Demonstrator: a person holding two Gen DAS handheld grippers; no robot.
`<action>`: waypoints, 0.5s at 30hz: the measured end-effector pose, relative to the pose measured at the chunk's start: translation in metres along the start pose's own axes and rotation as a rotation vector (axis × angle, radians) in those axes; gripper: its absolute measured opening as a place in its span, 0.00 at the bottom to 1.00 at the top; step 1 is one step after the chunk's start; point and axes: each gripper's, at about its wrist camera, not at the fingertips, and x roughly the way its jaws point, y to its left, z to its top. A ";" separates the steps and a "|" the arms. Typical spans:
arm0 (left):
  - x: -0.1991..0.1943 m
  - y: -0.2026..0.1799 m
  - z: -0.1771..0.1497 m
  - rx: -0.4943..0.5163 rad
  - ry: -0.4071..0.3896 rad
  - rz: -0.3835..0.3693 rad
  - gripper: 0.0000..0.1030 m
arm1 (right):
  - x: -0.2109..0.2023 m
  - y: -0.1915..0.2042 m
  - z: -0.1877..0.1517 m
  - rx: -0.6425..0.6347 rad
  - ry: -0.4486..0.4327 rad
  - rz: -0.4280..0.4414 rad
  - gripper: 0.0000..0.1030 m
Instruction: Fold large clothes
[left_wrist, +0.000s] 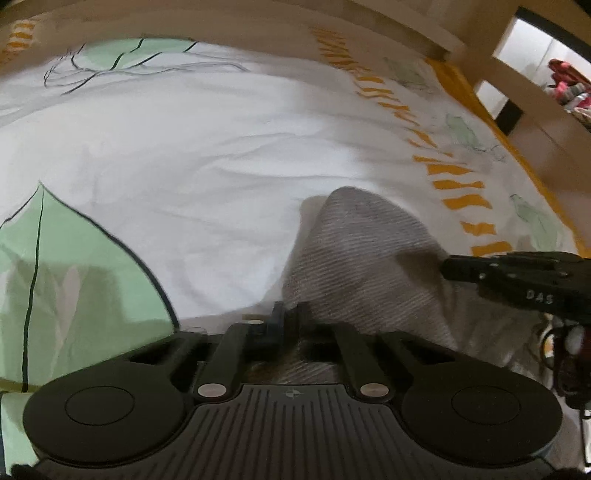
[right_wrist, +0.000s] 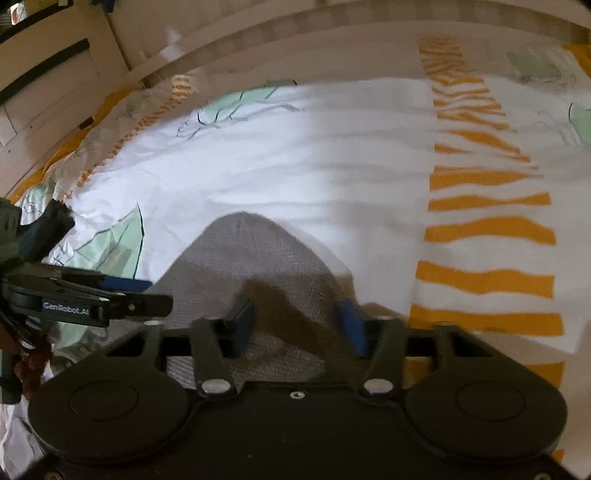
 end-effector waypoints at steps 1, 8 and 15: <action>-0.005 -0.005 -0.002 0.031 -0.021 0.017 0.06 | -0.002 0.002 0.000 -0.012 -0.007 -0.014 0.09; -0.064 -0.034 -0.026 0.168 -0.256 0.062 0.06 | -0.062 0.019 -0.004 -0.097 -0.187 -0.005 0.09; -0.152 -0.069 -0.102 0.340 -0.454 0.011 0.06 | -0.152 0.055 -0.051 -0.244 -0.336 0.043 0.09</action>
